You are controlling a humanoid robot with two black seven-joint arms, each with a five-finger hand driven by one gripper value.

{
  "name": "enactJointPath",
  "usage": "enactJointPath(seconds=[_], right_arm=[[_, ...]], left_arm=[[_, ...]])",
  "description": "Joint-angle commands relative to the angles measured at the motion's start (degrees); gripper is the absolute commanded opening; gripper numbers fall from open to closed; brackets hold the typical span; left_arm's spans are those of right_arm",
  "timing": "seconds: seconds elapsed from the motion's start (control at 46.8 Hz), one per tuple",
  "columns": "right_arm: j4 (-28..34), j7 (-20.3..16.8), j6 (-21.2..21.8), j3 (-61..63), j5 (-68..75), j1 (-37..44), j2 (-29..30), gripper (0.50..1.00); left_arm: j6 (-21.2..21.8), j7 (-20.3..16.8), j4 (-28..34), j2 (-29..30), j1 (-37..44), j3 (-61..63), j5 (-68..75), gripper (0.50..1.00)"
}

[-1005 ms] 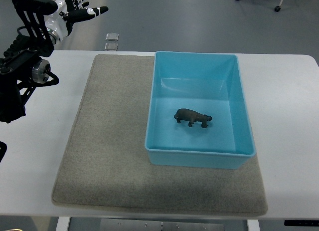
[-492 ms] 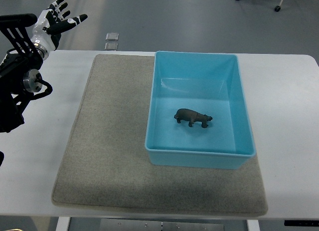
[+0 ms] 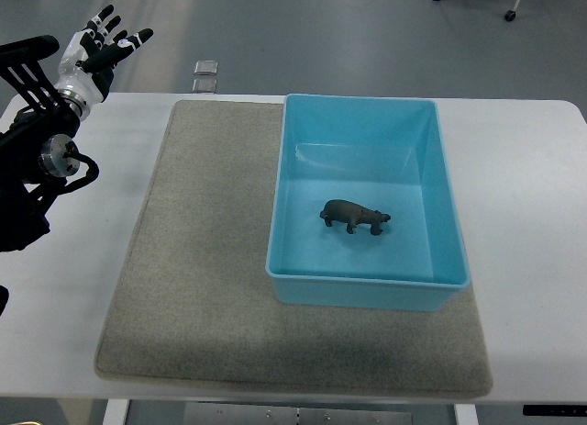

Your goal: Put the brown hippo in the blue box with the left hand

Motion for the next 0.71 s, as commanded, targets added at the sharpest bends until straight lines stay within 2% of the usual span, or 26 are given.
enactJointPath(seconds=[0.0,0.684], right_arm=[[0.0,0.0,0.0,0.0,0.0,0.0,0.0,0.936],[0.0,0.0,0.0,0.0,0.0,0.0,0.0,0.936]], left_arm=[[-0.1,0.0,-0.1,-0.1,-0.1,0.0,0.0,0.996],[-0.2,0.1,-0.6,-1.3,-0.7,0.0,0.0,0.996]])
